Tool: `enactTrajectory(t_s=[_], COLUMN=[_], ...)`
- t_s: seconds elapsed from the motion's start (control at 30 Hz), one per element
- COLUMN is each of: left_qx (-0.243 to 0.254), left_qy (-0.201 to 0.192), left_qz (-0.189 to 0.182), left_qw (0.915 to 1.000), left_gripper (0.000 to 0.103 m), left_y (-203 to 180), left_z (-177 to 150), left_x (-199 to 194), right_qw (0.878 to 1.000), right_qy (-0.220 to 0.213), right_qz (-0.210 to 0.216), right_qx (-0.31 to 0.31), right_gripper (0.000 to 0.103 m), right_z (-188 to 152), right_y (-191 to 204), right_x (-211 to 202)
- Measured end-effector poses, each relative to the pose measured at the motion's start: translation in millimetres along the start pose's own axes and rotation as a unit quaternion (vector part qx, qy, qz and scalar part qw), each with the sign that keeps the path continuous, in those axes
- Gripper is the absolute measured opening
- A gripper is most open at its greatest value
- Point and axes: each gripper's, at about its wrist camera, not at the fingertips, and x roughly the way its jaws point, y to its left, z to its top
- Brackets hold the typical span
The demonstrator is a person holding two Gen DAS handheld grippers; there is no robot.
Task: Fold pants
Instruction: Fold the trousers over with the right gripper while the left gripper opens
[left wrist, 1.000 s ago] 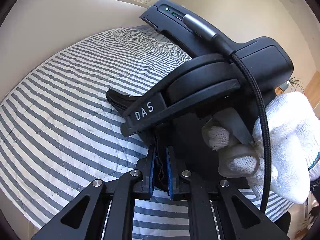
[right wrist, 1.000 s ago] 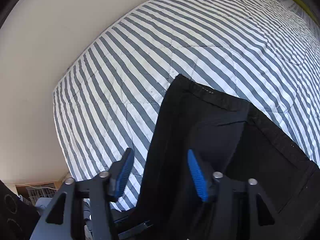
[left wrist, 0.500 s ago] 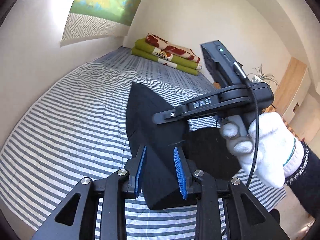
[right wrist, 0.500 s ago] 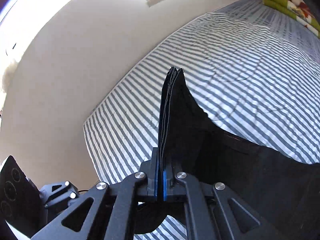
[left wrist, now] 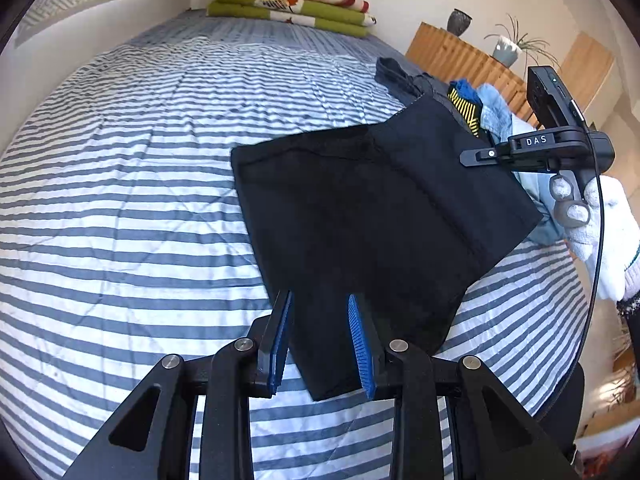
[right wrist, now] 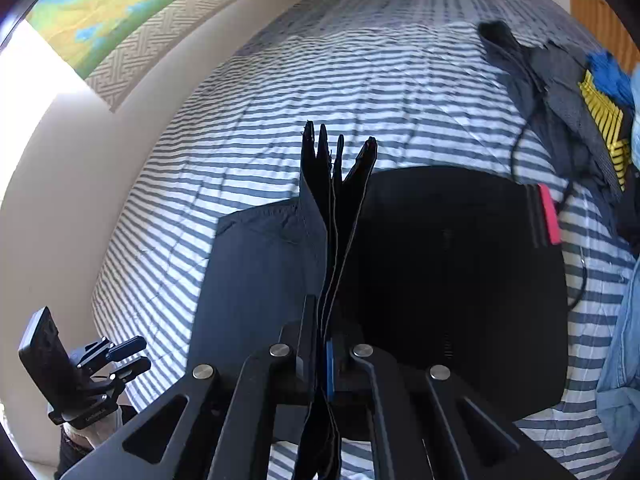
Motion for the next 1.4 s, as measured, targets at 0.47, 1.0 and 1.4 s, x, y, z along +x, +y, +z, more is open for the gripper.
enactTrajectory(t_s=[0.47,1.0,1.4], left_qx=[0.024,0.057,0.085], left_qy=[0.044,0.055,0.044], left_qz=[-0.006,0.015,0.011], left_qw=[0.9987,0.9967,0.9954], left_gripper=[0.030,0.031,0.033], left_y=[-21.8,-28.0,-26.7], left_z=[11.3,6.2,-0.5], left_x=[68.8,82.1,80.5], right_qw=[1.000,0.994,0.997], right_qy=[-0.020,-0.056,-0.074], right_qz=[0.004,-0.042,-0.032], right_qx=[0.023,0.080,0.021], right_gripper=[0.003,0.027,0.024], right_z=[-12.2,-17.0,28.8], right_y=[-44.9,-88.8,-60.2], right_x=[13.2,14.4,57.5])
